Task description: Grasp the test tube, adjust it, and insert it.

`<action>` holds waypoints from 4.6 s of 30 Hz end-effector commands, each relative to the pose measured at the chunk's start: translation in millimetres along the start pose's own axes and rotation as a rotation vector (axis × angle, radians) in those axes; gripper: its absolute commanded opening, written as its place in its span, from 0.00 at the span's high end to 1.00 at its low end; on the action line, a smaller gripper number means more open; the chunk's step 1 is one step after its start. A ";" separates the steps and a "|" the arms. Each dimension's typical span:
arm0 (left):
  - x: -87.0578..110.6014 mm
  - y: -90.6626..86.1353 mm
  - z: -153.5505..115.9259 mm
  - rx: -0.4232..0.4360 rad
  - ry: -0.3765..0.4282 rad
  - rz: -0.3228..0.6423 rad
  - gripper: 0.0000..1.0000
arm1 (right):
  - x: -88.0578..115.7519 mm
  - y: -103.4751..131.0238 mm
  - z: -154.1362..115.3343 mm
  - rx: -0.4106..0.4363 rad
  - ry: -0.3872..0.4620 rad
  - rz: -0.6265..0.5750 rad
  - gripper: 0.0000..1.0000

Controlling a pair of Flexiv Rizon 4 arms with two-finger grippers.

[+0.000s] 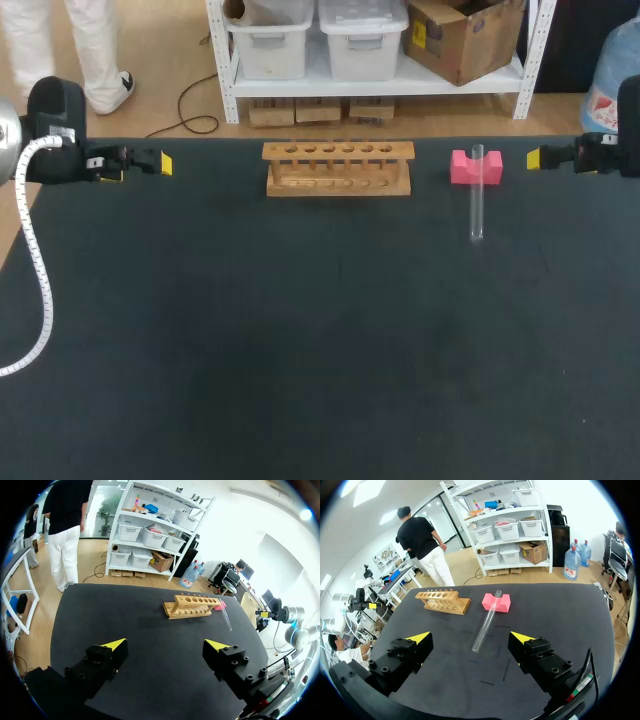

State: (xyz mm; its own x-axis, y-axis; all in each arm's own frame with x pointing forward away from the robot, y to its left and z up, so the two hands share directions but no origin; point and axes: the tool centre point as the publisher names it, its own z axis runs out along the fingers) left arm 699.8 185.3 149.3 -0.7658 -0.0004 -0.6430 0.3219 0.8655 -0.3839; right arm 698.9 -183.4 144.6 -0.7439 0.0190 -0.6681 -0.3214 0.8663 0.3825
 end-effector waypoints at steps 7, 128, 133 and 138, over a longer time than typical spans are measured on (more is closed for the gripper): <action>-1.1 -1.0 -0.1 -0.006 0.005 -0.001 0.00 | 0.2 1.5 -1.1 0.007 0.001 0.000 0.00; -67.3 23.2 111.1 0.683 -0.201 0.763 0.00 | 6.5 -15.7 110.9 0.727 0.042 -0.216 0.00; -67.3 23.2 111.1 0.683 -0.201 0.763 0.00 | 11.1 -17.9 122.9 0.723 0.041 -0.204 0.00; -67.3 23.2 111.1 0.683 -0.201 0.763 0.00 | 13.9 -20.2 134.2 0.719 0.032 -0.195 0.00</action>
State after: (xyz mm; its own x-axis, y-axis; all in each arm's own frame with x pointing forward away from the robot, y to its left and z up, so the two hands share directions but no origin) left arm 820.5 149.4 111.1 -0.1429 0.2916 -0.9458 0.9752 0.2048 -0.0842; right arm 769.2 -138.0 50.7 -0.7409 -0.1745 -0.6485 -0.2039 0.9785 -0.0304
